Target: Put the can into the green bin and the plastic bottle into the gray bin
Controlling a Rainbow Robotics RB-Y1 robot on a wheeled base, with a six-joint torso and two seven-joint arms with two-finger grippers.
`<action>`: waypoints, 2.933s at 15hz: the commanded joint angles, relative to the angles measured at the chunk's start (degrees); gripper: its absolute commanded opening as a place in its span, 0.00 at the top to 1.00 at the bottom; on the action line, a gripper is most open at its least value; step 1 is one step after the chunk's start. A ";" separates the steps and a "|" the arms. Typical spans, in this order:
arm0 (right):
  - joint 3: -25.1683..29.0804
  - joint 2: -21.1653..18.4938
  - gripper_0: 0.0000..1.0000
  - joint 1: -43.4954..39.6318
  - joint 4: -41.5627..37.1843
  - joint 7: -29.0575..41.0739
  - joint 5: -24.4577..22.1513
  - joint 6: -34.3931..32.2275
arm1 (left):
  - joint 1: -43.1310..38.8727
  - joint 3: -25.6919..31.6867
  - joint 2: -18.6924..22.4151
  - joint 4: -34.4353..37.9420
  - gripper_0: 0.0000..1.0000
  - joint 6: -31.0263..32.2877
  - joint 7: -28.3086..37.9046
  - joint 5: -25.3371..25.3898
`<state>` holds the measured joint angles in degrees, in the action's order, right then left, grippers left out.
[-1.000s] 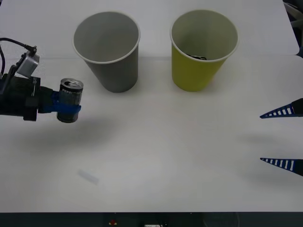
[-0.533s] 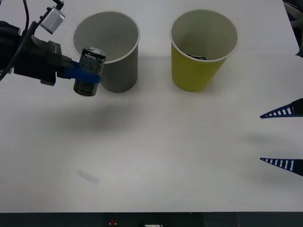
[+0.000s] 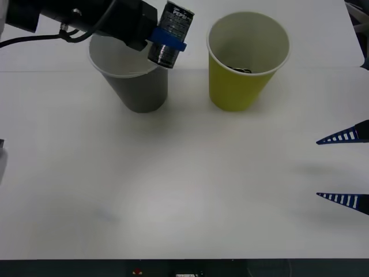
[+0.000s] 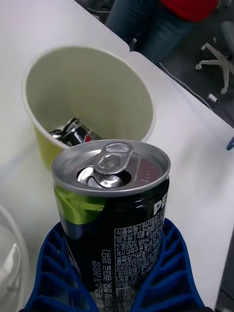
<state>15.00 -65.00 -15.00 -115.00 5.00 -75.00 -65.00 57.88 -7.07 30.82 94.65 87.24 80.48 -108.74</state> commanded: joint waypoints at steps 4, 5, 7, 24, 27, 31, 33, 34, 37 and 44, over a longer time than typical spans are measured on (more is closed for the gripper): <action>0.00 0.00 0.00 0.00 0.00 0.00 0.00 0.00 | 10.59 -12.62 -7.35 -8.43 1.00 -10.51 3.37 -9.91; 0.00 0.00 0.00 0.00 0.00 0.00 0.00 0.00 | 12.96 -13.94 -8.84 -12.29 1.00 -12.18 3.20 -10.53; 0.00 0.00 0.00 0.00 0.00 0.00 0.00 0.00 | 16.21 -15.34 -11.48 -18.45 1.00 -14.55 1.88 -11.50; 0.00 0.00 0.00 0.00 0.00 0.00 0.00 0.00 | 21.57 -24.39 -16.67 -37.08 0.00 -31.78 -7.61 -13.08; 0.00 0.00 0.00 0.00 0.00 0.00 0.00 0.00 | 21.57 -24.39 -15.96 -36.90 0.00 -30.63 -8.76 -12.29; 0.00 0.00 0.00 0.00 0.00 0.00 0.00 0.00 | 19.20 -23.34 -13.24 -32.95 0.00 -30.55 -10.87 -10.44; 0.00 0.00 0.00 0.00 0.00 0.00 0.00 0.00 | 15.86 -22.37 -10.25 -28.64 0.00 -30.37 -13.24 -7.80; 0.00 0.00 0.00 0.00 0.00 0.00 0.00 0.00 | 13.93 -21.49 -8.58 -26.36 0.00 -29.93 -14.91 -5.78; 0.00 0.00 0.00 0.00 0.00 0.00 0.00 0.00 | 10.06 -13.50 -5.94 -21.35 0.00 -21.23 -21.41 -2.53; 0.00 0.00 0.00 0.00 0.00 0.00 0.00 0.00 | -4.53 -2.25 2.23 -5.09 0.00 -15.43 -32.84 4.15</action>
<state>15.00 -65.00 -15.00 -115.00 5.00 -75.00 -65.00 55.09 -9.91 32.04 87.46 71.80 47.90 -105.14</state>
